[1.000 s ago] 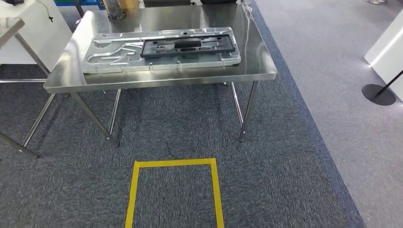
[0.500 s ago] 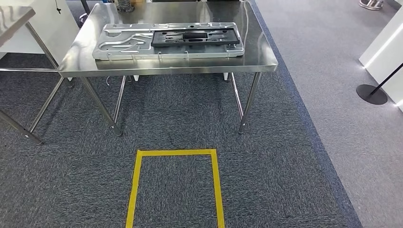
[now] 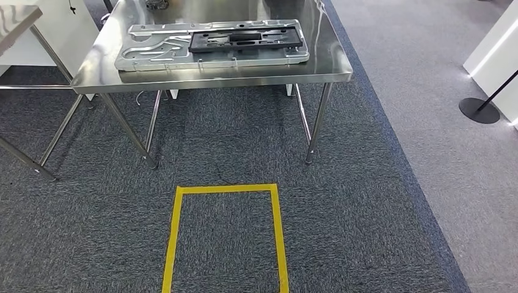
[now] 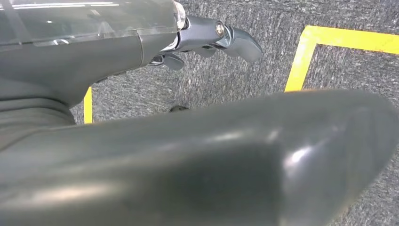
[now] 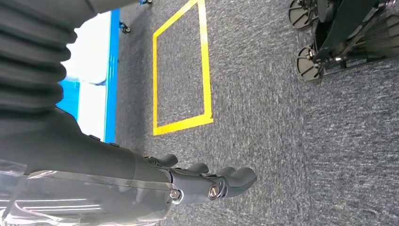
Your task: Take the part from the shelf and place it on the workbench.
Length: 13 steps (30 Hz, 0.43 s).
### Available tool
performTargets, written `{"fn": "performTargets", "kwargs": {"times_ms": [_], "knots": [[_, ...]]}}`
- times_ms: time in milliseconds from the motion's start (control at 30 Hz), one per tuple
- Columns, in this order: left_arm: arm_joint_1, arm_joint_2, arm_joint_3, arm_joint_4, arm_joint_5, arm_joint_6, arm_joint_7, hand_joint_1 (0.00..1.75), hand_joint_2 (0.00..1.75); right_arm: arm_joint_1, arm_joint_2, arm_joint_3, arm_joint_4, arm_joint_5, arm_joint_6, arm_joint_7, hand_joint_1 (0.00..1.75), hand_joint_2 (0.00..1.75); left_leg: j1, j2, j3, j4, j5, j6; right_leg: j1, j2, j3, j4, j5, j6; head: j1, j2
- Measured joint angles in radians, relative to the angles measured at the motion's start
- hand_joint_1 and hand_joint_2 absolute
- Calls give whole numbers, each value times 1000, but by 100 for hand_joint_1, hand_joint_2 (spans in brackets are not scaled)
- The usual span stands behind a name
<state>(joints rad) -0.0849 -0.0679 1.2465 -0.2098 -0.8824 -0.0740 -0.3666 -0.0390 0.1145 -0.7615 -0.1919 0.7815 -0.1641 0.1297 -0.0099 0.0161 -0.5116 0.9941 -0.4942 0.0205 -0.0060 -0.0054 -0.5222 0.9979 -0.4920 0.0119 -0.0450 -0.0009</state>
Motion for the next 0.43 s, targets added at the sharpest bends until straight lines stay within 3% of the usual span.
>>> {"fn": "performTargets", "kwargs": {"times_ms": [33,100,167,233,333,400,433], "knots": [[0,0,0,0,0,0,0,0,0,0,0,0,0,0,1,3,0,175,1,0,-1,0,1,-1,1,0,-1,0,1,-1,0,0],[0,0,1,0,-1,0,0,0,87,0,0,-3,0,-1,3,12,0,87,3,0,-2,0,2,-4,3,0,-2,0,2,-3,0,0],[0,-1,1,0,-2,0,0,0,175,0,-1,-8,0,-4,3,19,0,87,4,0,-2,0,3,-5,3,0,-2,0,2,-4,0,0],[0,-3,1,0,-1,0,0,0,175,0,-3,-15,0,-9,0,16,0,175,4,0,-3,0,4,-6,4,0,-2,1,3,-4,0,0],[1,-5,0,0,9,0,0,0,175,1,-6,-21,0,-19,-8,6,0,175,4,0,-3,0,4,-6,3,0,-2,1,3,-4,0,0],[6,-5,-22,0,31,1,7,0,87,4,-9,-12,-2,-39,-8,-3,0,175,4,0,-3,0,4,-6,3,0,-2,1,3,-4,0,0],[7,-5,-31,0,38,1,9,0,58,5,-10,-8,-3,-45,-7,-6,0,175,4,0,-3,0,4,-6,3,0,-2,1,3,-3,0,0]]}}
